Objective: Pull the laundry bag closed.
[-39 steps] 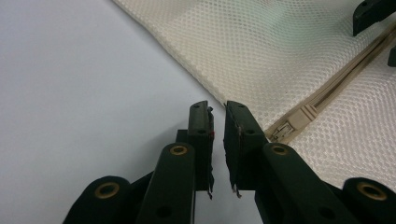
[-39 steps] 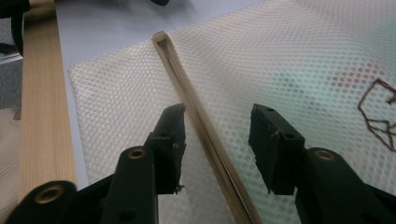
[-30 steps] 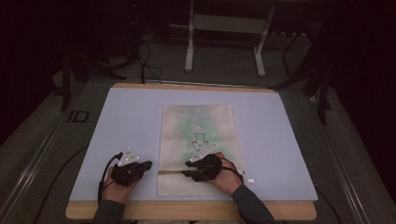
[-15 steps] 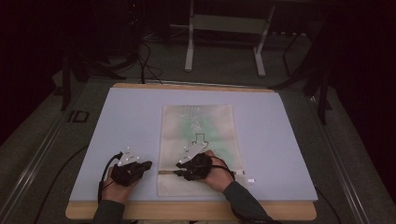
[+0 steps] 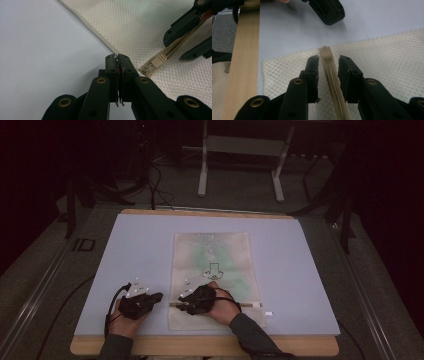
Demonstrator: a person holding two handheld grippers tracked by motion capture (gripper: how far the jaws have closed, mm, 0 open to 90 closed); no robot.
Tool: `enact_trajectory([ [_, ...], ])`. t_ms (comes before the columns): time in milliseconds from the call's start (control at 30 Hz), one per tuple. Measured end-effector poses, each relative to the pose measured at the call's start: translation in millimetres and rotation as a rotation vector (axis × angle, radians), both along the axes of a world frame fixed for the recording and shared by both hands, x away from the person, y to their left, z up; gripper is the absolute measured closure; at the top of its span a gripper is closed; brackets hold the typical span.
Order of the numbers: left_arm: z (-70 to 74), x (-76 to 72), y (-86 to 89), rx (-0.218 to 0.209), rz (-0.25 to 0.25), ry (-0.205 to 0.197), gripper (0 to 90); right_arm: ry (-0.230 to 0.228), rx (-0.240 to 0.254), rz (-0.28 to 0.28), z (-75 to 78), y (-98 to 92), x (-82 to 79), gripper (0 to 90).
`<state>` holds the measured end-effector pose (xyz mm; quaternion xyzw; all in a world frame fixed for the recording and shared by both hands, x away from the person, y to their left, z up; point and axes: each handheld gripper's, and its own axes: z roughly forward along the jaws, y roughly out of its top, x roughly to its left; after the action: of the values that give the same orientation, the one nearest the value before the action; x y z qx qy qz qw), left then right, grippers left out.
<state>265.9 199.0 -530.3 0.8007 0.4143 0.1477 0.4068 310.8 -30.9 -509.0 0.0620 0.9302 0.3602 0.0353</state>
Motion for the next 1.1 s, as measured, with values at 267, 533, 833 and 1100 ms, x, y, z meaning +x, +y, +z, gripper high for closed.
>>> enact_trajectory([
  [267,0.0,0.3,-0.1,-0.001,-0.001,0.001,86.1,-0.003,-0.020,0.012,-1.1,13.6,1.1,69.1],
  [533,0.1,0.3,0.9,-0.005,-0.001,0.003,86.1,0.013,-0.041,0.015,-4.6,22.0,6.2,72.8],
  [833,-0.3,0.4,0.4,-0.002,-0.007,0.006,85.9,0.038,-0.042,0.018,-5.3,19.3,8.4,80.6],
  [1100,-0.2,0.2,0.7,-0.002,-0.007,0.005,85.8,0.060,-0.038,0.017,-7.0,22.3,11.8,78.1],
])
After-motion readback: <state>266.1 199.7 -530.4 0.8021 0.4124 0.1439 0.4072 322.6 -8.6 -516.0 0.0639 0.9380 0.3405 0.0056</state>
